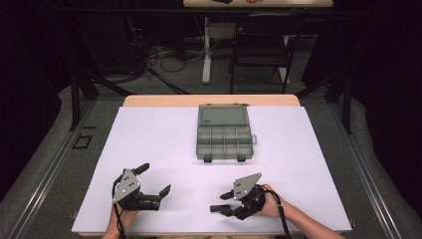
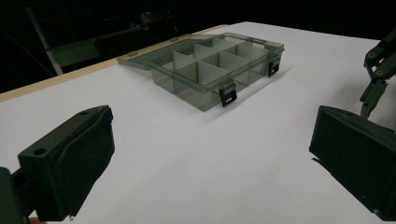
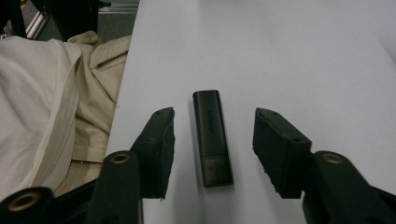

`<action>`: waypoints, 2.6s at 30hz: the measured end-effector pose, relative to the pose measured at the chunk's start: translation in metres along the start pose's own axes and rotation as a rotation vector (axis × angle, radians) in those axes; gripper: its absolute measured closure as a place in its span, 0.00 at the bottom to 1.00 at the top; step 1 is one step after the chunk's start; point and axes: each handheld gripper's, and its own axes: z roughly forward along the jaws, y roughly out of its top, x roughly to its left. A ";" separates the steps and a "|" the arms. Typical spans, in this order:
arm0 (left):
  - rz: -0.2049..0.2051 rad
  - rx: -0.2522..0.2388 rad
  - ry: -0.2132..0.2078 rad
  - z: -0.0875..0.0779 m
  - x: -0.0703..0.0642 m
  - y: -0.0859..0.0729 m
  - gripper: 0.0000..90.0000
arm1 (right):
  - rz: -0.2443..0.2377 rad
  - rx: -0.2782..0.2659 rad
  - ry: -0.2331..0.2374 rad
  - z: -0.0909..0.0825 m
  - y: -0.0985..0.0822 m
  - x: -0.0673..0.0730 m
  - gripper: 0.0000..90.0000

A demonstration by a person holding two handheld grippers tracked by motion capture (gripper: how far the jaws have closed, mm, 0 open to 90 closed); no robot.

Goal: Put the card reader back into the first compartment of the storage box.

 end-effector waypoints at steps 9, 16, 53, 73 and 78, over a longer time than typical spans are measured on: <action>0.001 0.005 0.000 0.000 0.000 0.000 0.00 | -0.043 0.023 0.026 0.005 0.000 -0.003 0.67; 0.000 0.008 -0.002 0.002 0.000 -0.001 0.00 | -0.047 0.033 0.045 0.008 -0.003 -0.006 0.72; -0.001 0.018 0.003 0.001 0.001 -0.001 0.00 | -0.074 0.017 0.050 0.007 -0.007 -0.005 0.82; 0.000 0.012 0.000 0.000 0.001 -0.001 0.00 | -0.091 -0.085 -0.029 -0.021 0.007 -0.001 0.82; 0.002 0.007 0.000 0.000 0.001 -0.001 0.00 | -0.084 -0.088 -0.053 -0.025 0.010 0.001 0.82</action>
